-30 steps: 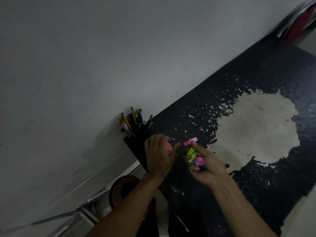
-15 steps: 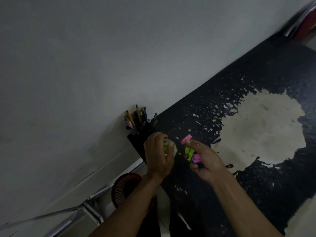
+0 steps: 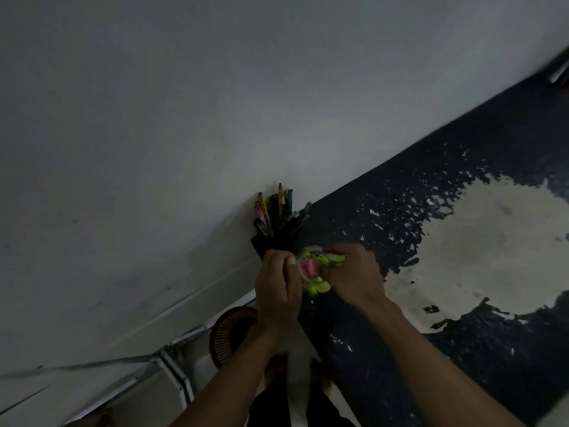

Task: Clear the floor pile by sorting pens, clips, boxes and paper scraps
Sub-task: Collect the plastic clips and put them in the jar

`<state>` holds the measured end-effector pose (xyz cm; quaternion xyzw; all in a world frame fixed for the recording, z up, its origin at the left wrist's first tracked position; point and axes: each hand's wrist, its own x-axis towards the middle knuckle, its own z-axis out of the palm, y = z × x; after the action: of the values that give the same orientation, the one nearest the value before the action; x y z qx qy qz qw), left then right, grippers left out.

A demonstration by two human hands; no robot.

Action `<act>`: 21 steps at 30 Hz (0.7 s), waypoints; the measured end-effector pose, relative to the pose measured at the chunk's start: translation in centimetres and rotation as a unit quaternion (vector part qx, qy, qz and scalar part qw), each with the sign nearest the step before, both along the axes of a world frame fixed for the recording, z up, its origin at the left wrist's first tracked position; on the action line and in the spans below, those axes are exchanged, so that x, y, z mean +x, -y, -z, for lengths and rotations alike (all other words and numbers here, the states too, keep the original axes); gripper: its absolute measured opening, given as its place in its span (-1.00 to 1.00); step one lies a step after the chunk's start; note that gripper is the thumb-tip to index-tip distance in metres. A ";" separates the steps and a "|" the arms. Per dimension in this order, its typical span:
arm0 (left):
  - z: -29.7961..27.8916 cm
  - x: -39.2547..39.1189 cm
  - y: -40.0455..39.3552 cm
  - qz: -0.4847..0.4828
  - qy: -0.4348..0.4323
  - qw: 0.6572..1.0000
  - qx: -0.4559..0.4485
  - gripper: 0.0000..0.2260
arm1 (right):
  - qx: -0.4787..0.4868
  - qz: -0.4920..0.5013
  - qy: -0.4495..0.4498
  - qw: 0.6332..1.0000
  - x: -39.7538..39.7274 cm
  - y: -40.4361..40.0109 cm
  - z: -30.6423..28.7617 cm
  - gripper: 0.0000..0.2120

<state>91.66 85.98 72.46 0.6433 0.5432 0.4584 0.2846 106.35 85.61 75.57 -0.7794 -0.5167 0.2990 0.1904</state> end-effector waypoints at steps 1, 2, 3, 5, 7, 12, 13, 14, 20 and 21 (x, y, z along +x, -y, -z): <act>0.1 -0.2 0.0 -0.002 0.000 1.000 0.001 -0.73 | 0.033 0.001 -0.006 0.999 -0.2 0.0 0.0 -0.72; 0.1 -0.2 0.0 -0.002 0.000 1.000 0.001 -0.74 | 0.074 0.003 -0.013 0.997 -0.4 -0.1 -0.1 -0.77; 0.2 -0.2 0.0 -0.003 0.000 1.000 0.000 -0.74 | 0.120 0.006 -0.023 0.993 -0.7 -0.2 -0.1 -0.81; 0.3 -0.2 0.0 -0.002 0.001 1.000 -0.004 -0.74 | 0.202 0.012 -0.041 0.979 -1.7 -0.7 0.2 -0.86; 0.4 -0.3 0.1 0.005 0.003 1.000 -0.006 -0.75 | 0.264 0.005 -0.032 0.964 -2.4 -1.3 0.9 -0.87; 0.3 -0.8 0.4 0.003 0.008 1.000 -0.015 -0.76 | 0.329 -0.065 0.014 0.942 -3.4 -1.6 4.1 -0.84; 0.3 -0.9 0.4 -0.002 0.004 1.000 -0.017 -0.76 | 0.329 -0.075 0.024 0.941 -3.4 -1.5 4.7 -0.85; 0.4 -1.0 0.4 -0.005 0.000 1.000 -0.019 -0.77 | 0.330 -0.083 0.034 0.940 -3.4 -1.4 5.1 -0.86; 0.6 -1.0 0.5 -0.004 -0.010 1.000 -0.022 -0.76 | 0.333 -0.093 0.094 0.933 -3.4 -0.5 6.4 -0.91; 0.6 -0.9 0.5 -0.004 -0.012 1.000 -0.021 -0.76 | 0.324 -0.090 0.100 0.936 -3.4 -0.4 6.5 -0.90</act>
<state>90.71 85.45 71.89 0.6408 0.5586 0.4397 0.2898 102.99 85.96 69.09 -0.6512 -0.6701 0.0520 0.3524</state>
